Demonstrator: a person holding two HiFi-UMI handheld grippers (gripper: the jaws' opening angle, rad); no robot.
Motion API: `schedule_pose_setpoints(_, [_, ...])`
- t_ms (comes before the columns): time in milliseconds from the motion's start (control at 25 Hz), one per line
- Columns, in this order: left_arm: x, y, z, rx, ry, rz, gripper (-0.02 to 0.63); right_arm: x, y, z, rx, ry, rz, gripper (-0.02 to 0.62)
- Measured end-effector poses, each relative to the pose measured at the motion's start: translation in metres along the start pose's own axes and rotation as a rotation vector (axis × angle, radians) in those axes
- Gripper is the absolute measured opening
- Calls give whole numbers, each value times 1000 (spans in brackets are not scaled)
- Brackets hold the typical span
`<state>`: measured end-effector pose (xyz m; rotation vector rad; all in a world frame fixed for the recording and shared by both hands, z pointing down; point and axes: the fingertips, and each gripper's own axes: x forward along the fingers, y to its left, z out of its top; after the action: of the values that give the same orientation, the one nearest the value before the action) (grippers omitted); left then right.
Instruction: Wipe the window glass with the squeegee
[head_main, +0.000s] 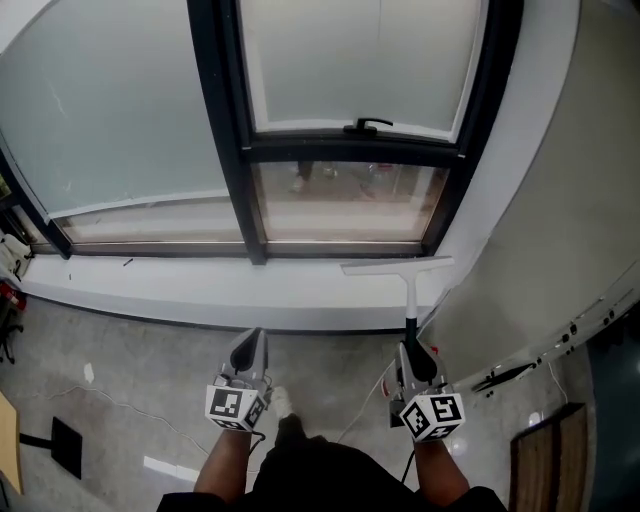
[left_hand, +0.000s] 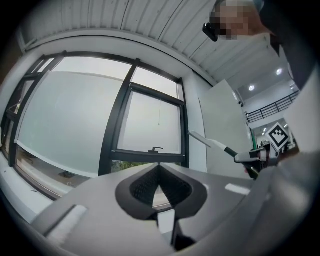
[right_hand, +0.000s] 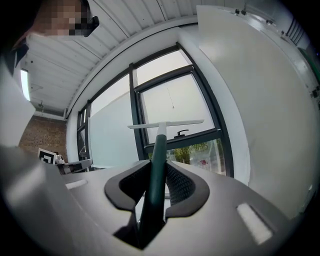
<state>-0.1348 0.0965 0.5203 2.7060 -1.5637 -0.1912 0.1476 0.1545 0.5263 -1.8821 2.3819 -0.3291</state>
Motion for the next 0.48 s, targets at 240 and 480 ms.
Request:
schedule_pose_setpoints(240, [62, 59, 8, 41, -21, -17, 0, 98, 11, 19, -11, -41, 10, 95])
schedule_pose_setpoints(480, [116, 134, 26, 83, -30, -14, 0, 196, 36, 39, -23, -80, 19, 95])
